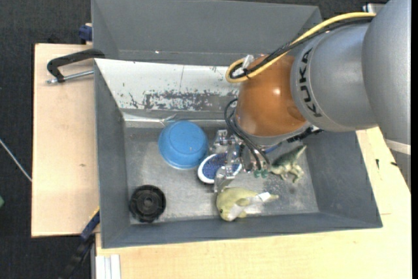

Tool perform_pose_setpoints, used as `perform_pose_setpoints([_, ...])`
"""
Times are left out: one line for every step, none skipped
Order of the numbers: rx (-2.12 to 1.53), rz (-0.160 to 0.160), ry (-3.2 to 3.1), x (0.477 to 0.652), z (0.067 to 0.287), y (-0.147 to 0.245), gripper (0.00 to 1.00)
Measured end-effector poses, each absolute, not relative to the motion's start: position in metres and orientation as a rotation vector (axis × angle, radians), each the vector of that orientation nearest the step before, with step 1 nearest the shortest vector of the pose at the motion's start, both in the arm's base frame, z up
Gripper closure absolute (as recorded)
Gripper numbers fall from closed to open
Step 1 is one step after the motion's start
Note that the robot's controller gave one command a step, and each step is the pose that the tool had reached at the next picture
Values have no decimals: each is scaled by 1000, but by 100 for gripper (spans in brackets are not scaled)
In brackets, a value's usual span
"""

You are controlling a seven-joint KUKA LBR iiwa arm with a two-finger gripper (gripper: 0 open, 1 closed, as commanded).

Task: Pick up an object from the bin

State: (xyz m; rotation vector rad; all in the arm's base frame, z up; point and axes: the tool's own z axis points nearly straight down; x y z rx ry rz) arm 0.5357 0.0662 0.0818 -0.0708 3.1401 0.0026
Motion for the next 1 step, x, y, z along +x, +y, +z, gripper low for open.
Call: perform_pose_setpoints([-72,6,3129,528,218,104,100])
